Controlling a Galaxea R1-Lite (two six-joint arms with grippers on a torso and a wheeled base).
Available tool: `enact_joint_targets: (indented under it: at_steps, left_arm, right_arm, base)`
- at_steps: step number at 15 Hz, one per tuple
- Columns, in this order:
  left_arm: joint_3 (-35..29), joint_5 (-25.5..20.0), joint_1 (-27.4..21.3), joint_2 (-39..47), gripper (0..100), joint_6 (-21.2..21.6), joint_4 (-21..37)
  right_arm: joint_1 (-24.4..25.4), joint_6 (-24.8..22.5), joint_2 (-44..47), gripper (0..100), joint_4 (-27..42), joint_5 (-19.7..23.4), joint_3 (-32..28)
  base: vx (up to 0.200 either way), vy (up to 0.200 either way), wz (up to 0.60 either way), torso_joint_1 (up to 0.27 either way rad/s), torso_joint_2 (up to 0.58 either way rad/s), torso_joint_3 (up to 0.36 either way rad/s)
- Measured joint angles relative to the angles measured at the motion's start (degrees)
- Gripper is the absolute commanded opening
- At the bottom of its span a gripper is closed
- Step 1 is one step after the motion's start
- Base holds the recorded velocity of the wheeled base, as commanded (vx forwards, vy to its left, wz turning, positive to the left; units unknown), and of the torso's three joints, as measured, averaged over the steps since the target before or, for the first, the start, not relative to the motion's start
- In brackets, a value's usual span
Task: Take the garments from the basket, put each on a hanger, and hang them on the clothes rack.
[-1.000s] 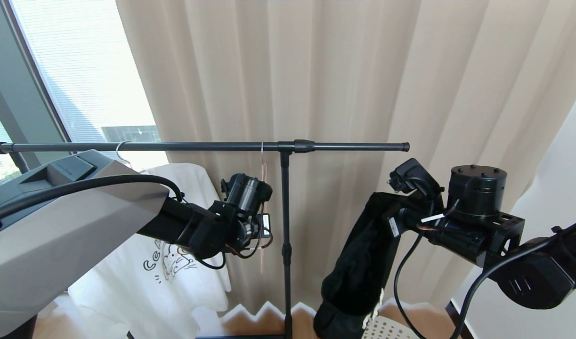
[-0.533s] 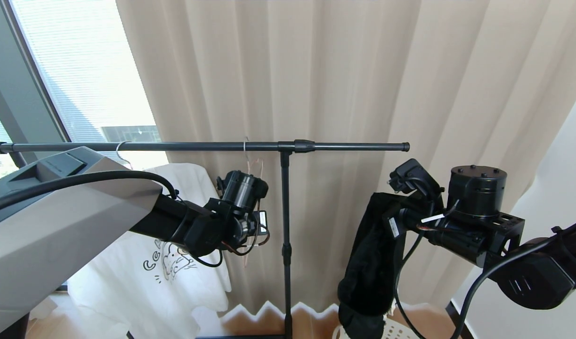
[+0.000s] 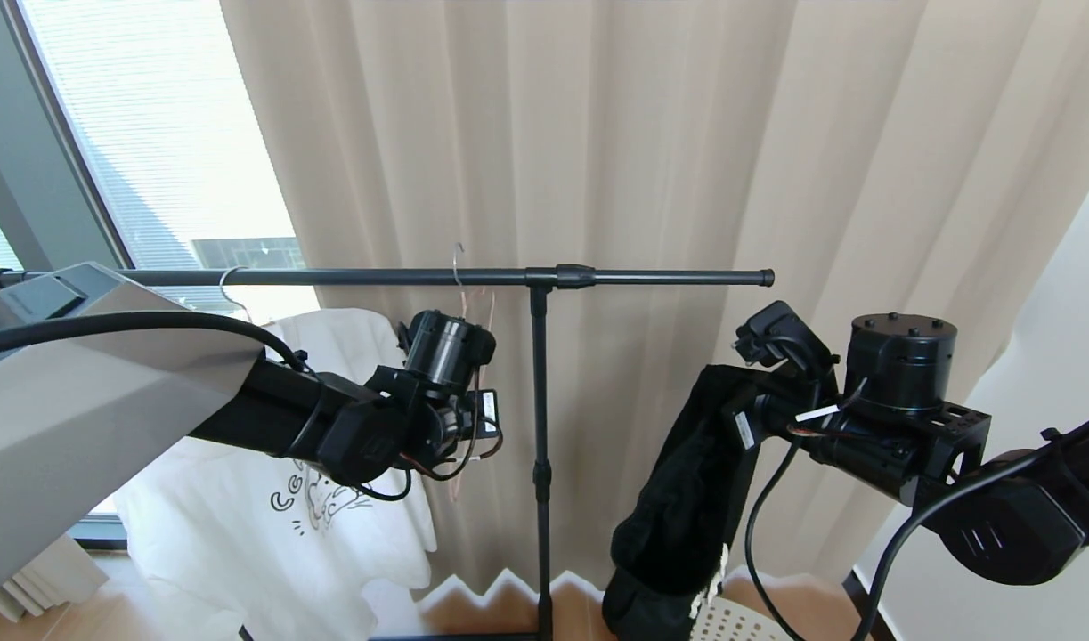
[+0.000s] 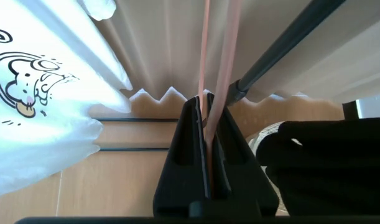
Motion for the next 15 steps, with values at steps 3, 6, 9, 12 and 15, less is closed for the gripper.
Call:
enact_joint_targets:
  at_steps: [3, 6, 9, 12, 15]
  left_arm:
    - [0.9, 0.0, -0.3, -1.8, 0, 0.0, -0.1]
    - [2.3, 0.0, -0.5, -3.5, 0, 0.1, -0.2]
    - [5.2, 0.0, -1.3, -5.4, 0, 0.1, -0.2]
    - [9.3, 0.0, -1.9, -7.9, 0, 0.3, -0.2]
    - [13.7, 0.0, -2.4, -10.9, 0, 2.0, -0.3]
  right_arm:
    - [0.0, 0.0, 0.0, 0, 0.0, 0.0, 0.0]
    - [0.0, 0.0, 0.0, 0, 0.0, 0.0, 0.0]
    - [0.0, 0.0, 0.0, 0, 0.0, 0.0, 0.1]
    - [0.0, 0.0, -0.1, 0, 0.0, 0.0, 0.2]
    - [0.0, 0.0, -0.1, 0, 0.0, 0.0, 0.3]
  base:
    - [0.000, 0.000, 0.00, 0.000, 0.00, 0.000]
    - [0.000, 0.000, 0.00, 0.000, 0.00, 0.000]
    - [0.000, 0.000, 0.00, 0.000, 0.00, 0.000]
    - [0.000, 0.000, 0.00, 0.000, 0.00, 0.000]
    - [0.000, 0.000, 0.00, 0.000, 0.00, 0.000]
